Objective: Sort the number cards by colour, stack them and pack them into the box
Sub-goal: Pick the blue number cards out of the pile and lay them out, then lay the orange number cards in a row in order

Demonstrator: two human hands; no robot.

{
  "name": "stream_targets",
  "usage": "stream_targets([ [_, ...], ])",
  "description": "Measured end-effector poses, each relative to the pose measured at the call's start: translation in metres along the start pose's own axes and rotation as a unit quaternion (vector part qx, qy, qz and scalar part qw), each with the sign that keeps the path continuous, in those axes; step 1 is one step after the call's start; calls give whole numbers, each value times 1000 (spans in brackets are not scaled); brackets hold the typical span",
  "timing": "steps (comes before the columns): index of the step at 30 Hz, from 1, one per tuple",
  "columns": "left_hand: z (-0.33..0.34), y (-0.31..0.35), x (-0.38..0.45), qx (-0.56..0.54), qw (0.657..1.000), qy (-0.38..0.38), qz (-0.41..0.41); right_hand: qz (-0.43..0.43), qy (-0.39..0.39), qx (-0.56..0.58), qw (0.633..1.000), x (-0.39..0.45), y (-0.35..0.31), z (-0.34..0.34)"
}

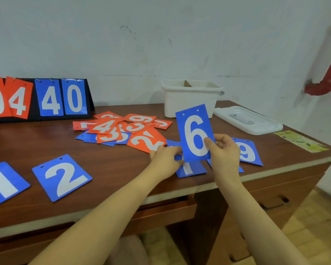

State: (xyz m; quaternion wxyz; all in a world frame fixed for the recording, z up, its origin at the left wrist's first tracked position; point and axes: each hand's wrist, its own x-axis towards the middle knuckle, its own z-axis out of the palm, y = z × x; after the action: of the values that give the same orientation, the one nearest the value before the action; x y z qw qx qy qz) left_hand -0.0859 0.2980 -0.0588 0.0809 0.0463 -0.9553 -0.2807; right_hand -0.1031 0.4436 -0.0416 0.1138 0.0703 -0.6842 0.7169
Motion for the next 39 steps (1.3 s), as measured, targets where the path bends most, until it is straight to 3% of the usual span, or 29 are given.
stream_targets([
  [4, -8, -10, 0, 19, 999, -45, 1, 0, 9, -5, 1000, 0, 2, 2],
  [8, -36, -12, -23, -170, 979, 98, -47, 30, -53, -37, 997, -9, 3, 15],
  [11, -49, -17, -50, -299, 945, 128, -37, 1, -136, -101, 986, -23, 8, 41],
  [13, -48, -27, -57, -242, 956, 155, -50, -60, -189, -220, 955, -27, 14, 54],
  [16, -44, -37, -61, -21, 985, 98, -138, -163, -209, -496, 827, -24, 25, 49],
  [17, -43, -38, -62, 45, 983, 67, -165, -172, -206, -538, 799, -24, 24, 42],
  [19, -41, -35, -65, 121, 979, 41, -161, -157, -204, -575, 776, -22, 20, 31],
  [23, -42, -28, -66, 90, 988, 17, -123, -112, -206, -592, 771, -23, 5, 34],
  [29, -88, -66, -28, 163, 977, 86, -107, -147, -226, -511, 816, 18, -7, 106],
  [33, -106, -100, 4, 235, 966, 36, -103, -53, -280, -565, 774, 58, 10, 150],
  [37, -101, -120, 28, 227, 971, -17, -76, 64, -313, -531, 785, 88, 31, 165],
  [39, -96, -126, 33, 218, 973, -29, -75, 67, -318, -520, 790, 96, 34, 164],
])
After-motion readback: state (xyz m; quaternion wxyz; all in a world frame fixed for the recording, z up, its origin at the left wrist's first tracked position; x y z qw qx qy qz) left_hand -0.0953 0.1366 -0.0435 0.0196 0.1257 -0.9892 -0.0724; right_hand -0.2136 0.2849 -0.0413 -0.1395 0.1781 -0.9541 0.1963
